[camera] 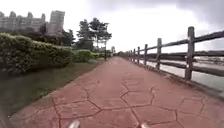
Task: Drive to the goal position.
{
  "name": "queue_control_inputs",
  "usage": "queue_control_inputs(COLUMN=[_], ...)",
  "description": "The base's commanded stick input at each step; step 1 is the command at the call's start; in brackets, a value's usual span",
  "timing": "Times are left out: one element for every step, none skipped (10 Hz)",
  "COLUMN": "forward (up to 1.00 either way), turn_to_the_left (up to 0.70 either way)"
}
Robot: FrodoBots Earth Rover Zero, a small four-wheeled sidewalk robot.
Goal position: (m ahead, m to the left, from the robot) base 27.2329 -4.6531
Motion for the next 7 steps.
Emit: queue_control_inputs(forward=[0.7,0.7,0.7,0.7,0.7,0.7,0.7], turn_to_the_left=[0.0,0.0,0.0,0.0,0.0,0.0,0.0])
